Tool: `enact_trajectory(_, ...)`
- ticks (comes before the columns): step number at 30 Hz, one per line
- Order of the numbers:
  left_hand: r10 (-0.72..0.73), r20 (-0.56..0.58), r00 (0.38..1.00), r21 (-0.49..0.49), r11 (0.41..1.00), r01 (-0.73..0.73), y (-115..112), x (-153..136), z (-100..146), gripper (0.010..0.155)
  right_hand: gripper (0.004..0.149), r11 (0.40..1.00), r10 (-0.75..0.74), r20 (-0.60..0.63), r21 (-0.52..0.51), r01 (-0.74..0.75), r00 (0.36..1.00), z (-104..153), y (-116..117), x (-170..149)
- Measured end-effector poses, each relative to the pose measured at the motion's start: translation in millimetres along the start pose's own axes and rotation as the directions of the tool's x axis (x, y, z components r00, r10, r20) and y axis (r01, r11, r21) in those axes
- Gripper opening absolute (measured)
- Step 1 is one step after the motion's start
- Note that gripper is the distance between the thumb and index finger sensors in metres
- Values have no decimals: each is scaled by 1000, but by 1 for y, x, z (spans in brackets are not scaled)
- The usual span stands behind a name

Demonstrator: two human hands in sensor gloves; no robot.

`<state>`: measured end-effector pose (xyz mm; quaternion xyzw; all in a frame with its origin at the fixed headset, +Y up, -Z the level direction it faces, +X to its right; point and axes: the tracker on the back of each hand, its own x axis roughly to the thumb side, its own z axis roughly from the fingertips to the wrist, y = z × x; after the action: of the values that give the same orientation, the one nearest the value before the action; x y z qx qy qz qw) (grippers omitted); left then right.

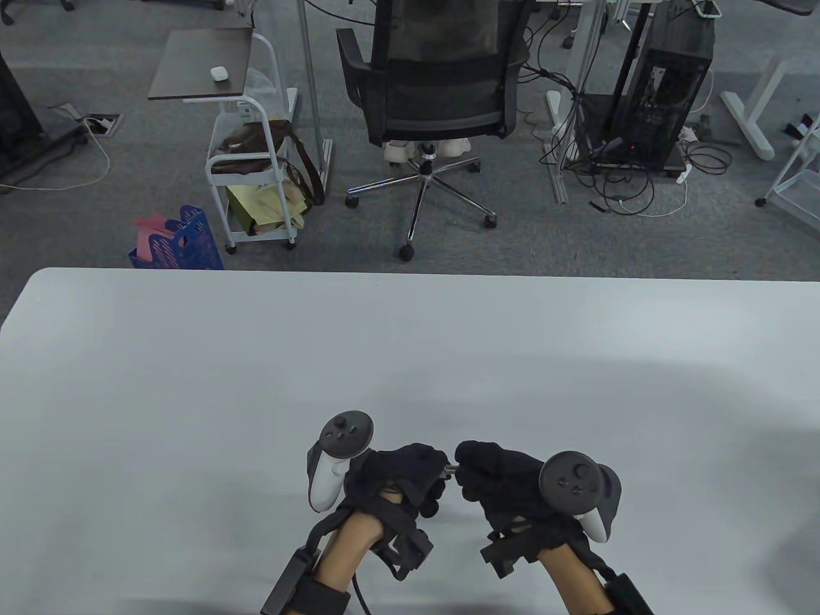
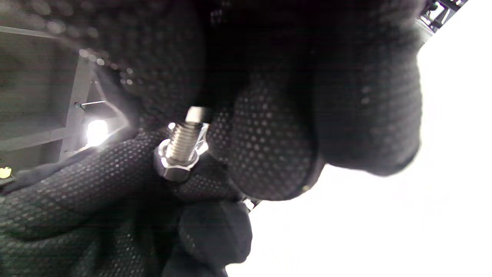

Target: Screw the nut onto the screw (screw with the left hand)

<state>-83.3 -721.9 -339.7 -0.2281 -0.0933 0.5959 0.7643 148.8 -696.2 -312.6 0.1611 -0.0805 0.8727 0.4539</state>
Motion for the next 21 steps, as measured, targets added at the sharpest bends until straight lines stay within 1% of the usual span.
enact_trajectory(2, 12, 5, 1000, 22, 1000, -12, 2, 1, 1, 54, 46, 999, -26, -8, 36, 26, 1000, -1, 1, 0)
enact_trajectory(4, 7, 15, 1000, 18, 1000, -7, 2, 2, 2, 54, 47, 999, -9, 0, 46, 9, 1000, -1, 2, 2)
enact_trajectory(8, 25, 42, 999, -68, 997, -22, 0, 3, 1, 55, 45, 999, 46, 41, 19, -47, 998, 0, -2, 6)
enact_trajectory(9, 31, 46, 998, -72, 997, -28, -1, 3, 2, 57, 44, 999, 43, 43, 0, -43, 998, 1, -4, 7)
enact_trajectory(10, 34, 46, 998, -70, 997, -31, -1, 2, 2, 63, 44, 999, 41, 44, -8, -41, 998, 1, -4, 7)
enact_trajectory(11, 38, 37, 999, -47, 998, -36, 0, 1, 3, 68, 44, 999, 34, 44, -9, -34, 998, 1, -5, 7)
enact_trajectory(12, 32, 32, 999, -12, 999, -32, 0, 1, 4, 69, 44, 999, 30, 46, -12, -30, 998, 1, -5, 7)
enact_trajectory(13, 26, 34, 999, 1, 1000, -26, 0, 1, 3, 66, 43, 999, 30, 46, -14, -30, 998, 1, -5, 7)
enact_trajectory(14, 23, 36, 999, -7, 1000, -23, 0, 1, 3, 61, 43, 999, 33, 48, -17, -33, 998, 1, -5, 7)
enact_trajectory(16, 39, 38, 999, -27, 999, -38, 0, 2, 2, 56, 43, 999, 46, 53, -21, -45, 998, 1, -6, 7)
enact_trajectory(19, 34, 39, 999, -64, 997, -31, -1, 3, 2, 54, 43, 999, 50, 56, -11, -49, 997, 1, -5, 8)
enact_trajectory(21, 54, 43, 998, -86, 995, -50, -1, 3, 2, 56, 43, 999, 50, 61, -17, -49, 997, 1, -6, 8)
